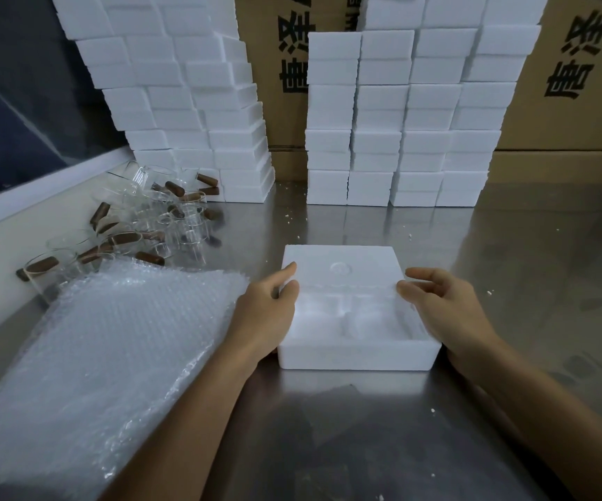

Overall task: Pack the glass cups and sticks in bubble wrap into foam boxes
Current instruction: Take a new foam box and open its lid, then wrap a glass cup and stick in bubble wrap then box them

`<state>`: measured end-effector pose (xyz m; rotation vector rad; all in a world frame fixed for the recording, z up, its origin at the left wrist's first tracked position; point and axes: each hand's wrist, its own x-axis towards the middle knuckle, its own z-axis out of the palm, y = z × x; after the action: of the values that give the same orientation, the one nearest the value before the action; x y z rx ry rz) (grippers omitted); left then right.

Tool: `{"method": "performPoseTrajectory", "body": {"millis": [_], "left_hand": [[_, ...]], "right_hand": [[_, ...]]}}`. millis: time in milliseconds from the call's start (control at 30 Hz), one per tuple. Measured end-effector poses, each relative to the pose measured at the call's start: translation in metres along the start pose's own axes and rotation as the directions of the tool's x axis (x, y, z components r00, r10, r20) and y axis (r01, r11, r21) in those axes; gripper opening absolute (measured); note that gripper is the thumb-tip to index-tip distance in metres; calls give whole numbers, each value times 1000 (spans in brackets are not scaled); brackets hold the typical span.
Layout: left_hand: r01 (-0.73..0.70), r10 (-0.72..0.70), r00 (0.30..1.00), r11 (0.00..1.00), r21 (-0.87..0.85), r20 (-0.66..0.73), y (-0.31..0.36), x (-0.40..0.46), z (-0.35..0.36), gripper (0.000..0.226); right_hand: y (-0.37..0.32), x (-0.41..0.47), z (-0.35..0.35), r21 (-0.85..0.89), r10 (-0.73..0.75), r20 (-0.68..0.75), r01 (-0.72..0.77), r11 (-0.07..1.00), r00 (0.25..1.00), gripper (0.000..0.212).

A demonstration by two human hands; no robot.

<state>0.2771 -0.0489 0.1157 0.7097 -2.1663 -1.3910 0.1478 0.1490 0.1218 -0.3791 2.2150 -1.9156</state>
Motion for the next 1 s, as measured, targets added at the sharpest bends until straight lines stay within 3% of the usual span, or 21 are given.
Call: {"method": "performPoseTrajectory", "body": {"millis": [267, 333, 433, 533, 600, 667, 733, 800, 867, 1000], "left_hand": [[4, -2, 999, 999, 38, -44, 5, -4, 0, 34], [3, -2, 998, 1000, 31, -59, 7, -4, 1, 33], [1, 1, 996, 1000, 27, -91, 9, -4, 1, 30], [8, -3, 994, 999, 41, -113, 10, -4, 1, 28], [14, -8, 993, 998, 56, -116, 11, -5, 2, 27], [-1, 7, 995, 998, 61, -97, 12, -5, 2, 24], [-32, 40, 996, 995, 90, -81, 13, -5, 1, 22], [-47, 58, 996, 988, 146, -68, 15, -5, -1, 20], [-61, 69, 997, 983, 175, -45, 15, -5, -1, 22], [-49, 62, 996, 980, 190, -63, 17, -9, 1, 22]], "right_hand": [[1, -1, 0, -62, -12, -33, 9, 998, 999, 9], [-1, -1, -3, -123, -60, -28, 57, 991, 998, 13], [-5, -3, -7, -262, -134, 44, 140, 955, 990, 37], [-11, -4, -9, -380, -145, 88, 167, 910, 986, 35], [-16, -6, -8, -559, -172, 112, 205, 804, 979, 35], [-23, -8, -3, -730, -298, 110, 281, 623, 948, 29], [-32, -11, 11, -793, -398, 174, 368, 485, 901, 22], [-41, -9, 31, -809, -385, 248, 409, 422, 889, 22], [-48, -3, 52, -783, -342, 279, 418, 460, 897, 20], [-67, 25, 96, -634, -273, 345, 437, 638, 898, 14]]}}
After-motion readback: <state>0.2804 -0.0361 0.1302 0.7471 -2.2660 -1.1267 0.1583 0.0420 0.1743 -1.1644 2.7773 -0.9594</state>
